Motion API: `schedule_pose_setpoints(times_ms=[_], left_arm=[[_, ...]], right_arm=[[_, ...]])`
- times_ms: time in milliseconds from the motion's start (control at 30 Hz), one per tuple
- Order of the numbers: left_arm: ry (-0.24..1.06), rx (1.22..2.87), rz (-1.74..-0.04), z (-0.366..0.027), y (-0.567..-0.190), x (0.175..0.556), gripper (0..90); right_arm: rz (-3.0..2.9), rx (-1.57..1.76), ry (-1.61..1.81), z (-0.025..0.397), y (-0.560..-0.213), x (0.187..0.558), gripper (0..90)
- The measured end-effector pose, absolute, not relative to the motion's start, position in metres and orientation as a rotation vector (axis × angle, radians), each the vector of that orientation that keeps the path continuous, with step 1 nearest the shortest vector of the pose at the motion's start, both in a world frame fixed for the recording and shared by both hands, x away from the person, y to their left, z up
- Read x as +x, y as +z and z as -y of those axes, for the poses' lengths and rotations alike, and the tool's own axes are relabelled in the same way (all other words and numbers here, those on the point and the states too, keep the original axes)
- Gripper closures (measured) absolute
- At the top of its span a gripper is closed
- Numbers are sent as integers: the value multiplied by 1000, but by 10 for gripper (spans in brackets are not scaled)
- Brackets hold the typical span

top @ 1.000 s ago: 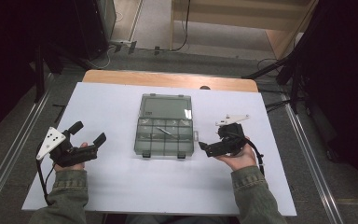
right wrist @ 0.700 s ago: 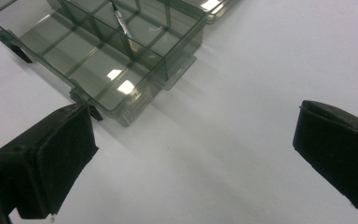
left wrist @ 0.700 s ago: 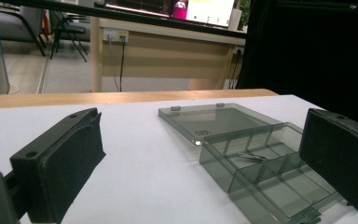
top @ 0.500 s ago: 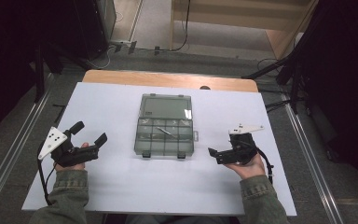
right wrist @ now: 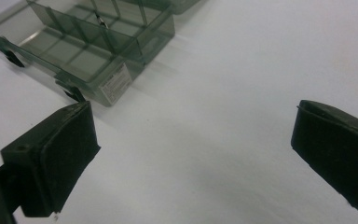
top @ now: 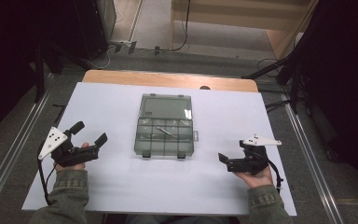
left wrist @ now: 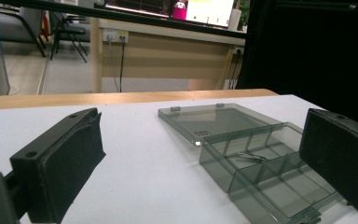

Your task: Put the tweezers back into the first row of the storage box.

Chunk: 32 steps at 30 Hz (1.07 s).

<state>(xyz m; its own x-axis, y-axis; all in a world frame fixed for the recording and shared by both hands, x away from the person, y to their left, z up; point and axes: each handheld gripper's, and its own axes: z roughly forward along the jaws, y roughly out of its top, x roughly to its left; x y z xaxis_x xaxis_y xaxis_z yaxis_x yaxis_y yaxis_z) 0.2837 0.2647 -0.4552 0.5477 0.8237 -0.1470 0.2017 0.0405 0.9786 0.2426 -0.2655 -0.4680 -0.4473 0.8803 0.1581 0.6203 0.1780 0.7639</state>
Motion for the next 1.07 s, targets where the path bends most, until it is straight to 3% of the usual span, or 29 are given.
schedule_pose_setpoints(times_ms=[500,1067], left_arm=[[598,1486,-924,-265,-455,284,0],[589,1484,-926,-265,-456,286,0]], right_arm=[[-1932,1359,1407,289,-481,214,20],[-1791,1349,1414,295,-488,207,21]])
